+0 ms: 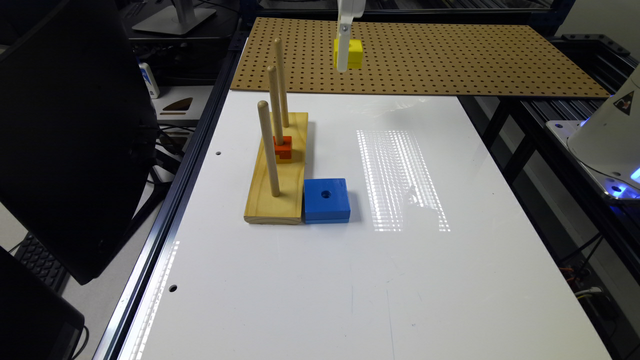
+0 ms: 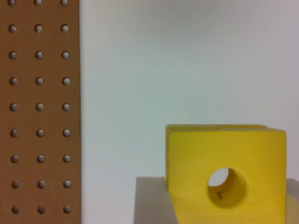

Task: Pick up yellow block.

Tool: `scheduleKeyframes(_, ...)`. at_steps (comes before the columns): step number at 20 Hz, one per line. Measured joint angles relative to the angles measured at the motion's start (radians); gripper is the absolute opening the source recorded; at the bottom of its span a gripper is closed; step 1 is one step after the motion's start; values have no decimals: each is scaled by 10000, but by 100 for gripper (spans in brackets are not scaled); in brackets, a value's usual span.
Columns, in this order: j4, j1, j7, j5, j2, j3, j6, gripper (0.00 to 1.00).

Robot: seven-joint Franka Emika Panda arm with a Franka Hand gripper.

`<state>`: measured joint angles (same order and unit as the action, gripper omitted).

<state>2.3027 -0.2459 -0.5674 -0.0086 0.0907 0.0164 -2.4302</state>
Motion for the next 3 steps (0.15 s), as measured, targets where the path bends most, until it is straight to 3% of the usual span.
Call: scheduleKeyframes(3, -68, 0, 0, 0, -487, 2, 479, 0)
